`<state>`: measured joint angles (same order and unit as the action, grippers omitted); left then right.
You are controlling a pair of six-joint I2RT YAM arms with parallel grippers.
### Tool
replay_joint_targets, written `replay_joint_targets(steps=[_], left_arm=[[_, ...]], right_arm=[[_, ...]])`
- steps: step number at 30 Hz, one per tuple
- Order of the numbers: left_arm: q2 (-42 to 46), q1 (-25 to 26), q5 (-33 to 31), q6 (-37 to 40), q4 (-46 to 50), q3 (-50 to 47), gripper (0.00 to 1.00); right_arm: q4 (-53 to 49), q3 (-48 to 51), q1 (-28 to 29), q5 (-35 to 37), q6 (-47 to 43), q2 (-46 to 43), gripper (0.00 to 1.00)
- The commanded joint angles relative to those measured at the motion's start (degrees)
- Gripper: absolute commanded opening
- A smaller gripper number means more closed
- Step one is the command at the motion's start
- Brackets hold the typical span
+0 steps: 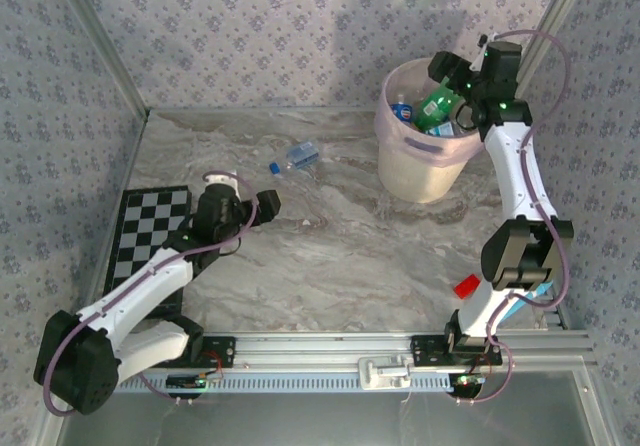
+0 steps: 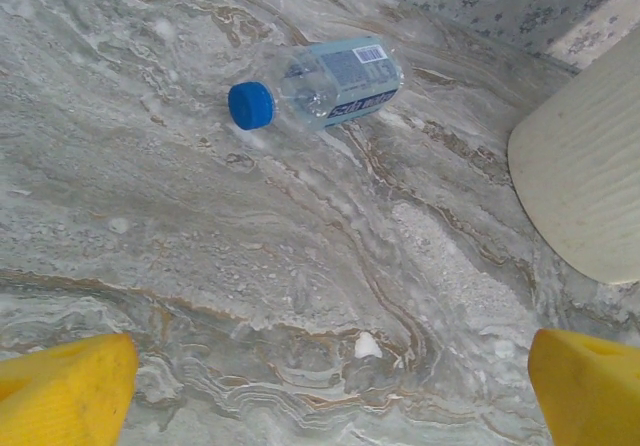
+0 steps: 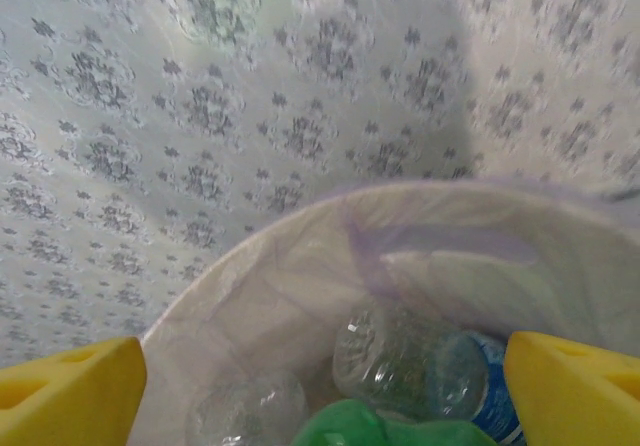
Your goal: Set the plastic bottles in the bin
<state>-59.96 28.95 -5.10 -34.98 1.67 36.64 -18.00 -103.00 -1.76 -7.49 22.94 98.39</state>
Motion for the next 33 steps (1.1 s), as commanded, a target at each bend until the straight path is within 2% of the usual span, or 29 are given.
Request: replay_joint_targets(steps=[1, 6, 13, 17, 22, 26, 29, 33], left_arm=[[0.2, -1.2, -0.8, 3.0, 0.6, 3.6, 1.0], [-3.6, -3.7, 1.4, 5.6, -1.2, 6.1, 1.0], [-15.4, -7.8, 8.9, 12.5, -2.9, 14.7, 1.0], [-25.0, -9.6, 14.0, 18.7, 0.3, 23.1, 1.0], [-35.0, -11.2, 16.0, 23.9, 1.9, 30.7, 1.0], [-42.8, -11.8, 21.0, 28.0, 4.0, 37.9, 1.0], [-48.3, -11.8, 24.7, 32.5, 8.7, 44.7, 0.99], [-53.4, -11.8, 25.6, 37.4, 13.1, 51.2, 0.99]], right_arm=[[-1.2, -2.6, 0.7, 5.8, -4.1, -3.4, 1.0], [-0.3, 1.1, 2.5, 8.9, -8.0, -8.4, 1.0], [1.5, 11.2, 5.3, 2.7, -5.0, -15.8, 1.0], [1.4, 18.1, 10.2, 1.5, -5.3, -20.8, 1.0], [0.4, 26.4, 16.8, 1.3, -5.2, -26.0, 1.0], [-1.2, 31.0, 21.2, 2.7, -5.1, -28.6, 1.0], [-1.8, 32.8, 22.8, 3.1, -4.7, -29.3, 1.0], [-2.1, 34.2, 23.3, 3.0, -4.0, -29.6, 1.0]])
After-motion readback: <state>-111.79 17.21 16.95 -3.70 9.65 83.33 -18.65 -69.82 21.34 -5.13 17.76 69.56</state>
